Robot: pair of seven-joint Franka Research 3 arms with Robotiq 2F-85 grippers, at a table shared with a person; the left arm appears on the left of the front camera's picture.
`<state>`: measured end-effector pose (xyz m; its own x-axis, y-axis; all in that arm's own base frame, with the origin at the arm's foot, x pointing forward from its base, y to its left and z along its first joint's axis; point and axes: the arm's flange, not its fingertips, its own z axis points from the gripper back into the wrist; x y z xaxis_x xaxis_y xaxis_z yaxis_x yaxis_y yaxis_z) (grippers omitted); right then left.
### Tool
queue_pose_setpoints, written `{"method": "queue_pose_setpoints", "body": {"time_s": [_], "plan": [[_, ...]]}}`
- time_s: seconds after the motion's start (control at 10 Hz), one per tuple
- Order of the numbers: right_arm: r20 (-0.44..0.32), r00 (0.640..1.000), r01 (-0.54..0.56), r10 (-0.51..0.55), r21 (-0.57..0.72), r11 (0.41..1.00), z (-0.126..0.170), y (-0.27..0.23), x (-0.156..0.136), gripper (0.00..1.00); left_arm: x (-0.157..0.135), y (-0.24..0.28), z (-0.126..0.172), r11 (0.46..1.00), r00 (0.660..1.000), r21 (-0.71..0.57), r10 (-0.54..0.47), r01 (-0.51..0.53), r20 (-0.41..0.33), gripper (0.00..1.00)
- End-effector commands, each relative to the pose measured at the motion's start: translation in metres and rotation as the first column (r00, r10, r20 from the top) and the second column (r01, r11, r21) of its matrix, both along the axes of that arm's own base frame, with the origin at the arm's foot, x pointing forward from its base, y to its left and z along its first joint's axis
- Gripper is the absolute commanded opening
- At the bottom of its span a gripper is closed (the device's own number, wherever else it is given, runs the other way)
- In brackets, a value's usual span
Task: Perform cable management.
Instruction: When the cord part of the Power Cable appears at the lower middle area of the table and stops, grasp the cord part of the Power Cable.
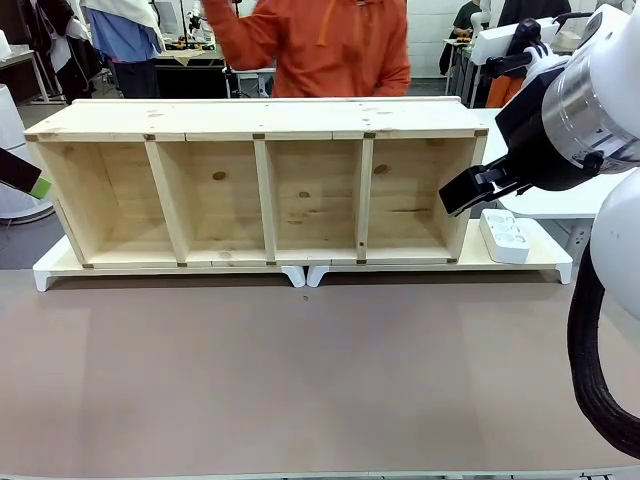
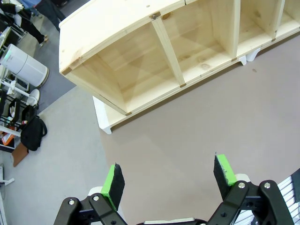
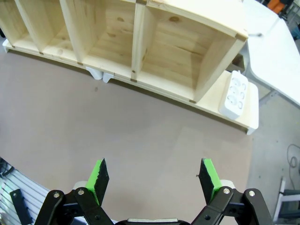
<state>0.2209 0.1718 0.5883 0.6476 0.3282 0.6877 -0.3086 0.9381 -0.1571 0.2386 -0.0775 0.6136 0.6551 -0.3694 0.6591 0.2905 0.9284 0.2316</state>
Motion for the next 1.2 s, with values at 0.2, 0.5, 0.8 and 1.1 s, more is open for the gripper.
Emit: {"method": "queue_pose_setpoints", "body": {"time_s": [0.2, 0.5, 0.8, 1.1], "plan": [[0.001, 1.0, -0.004, 0.004, -0.007, 1.0, -0.0003, 0.0001, 0.0002, 1.0, 0.0017, -0.0009, -0.0003, 1.0, 1.0, -0.002, 0.003, -0.003, 0.002, 1.0], [0.001, 1.0, -0.004, 0.004, -0.007, 1.0, -0.0003, 0.0001, 0.0002, 1.0, 0.0017, -0.0009, -0.0003, 1.0, 1.0, -0.002, 0.003, -0.003, 0.002, 1.0], [0.001, 1.0, -0.004, 0.004, -0.007, 1.0, -0.0003, 0.0001, 0.0002, 1.0, 0.0017, -0.0009, -0.0003, 1.0, 1.0, -0.002, 0.003, -0.003, 0.002, 1.0], [0.001, 1.0, -0.004, 0.004, -0.007, 1.0, -0.0003, 0.0001, 0.0002, 1.0, 0.0017, -0.0009, -0.0003, 1.0, 1.0, -0.002, 0.003, -0.003, 0.002, 1.0]]}}
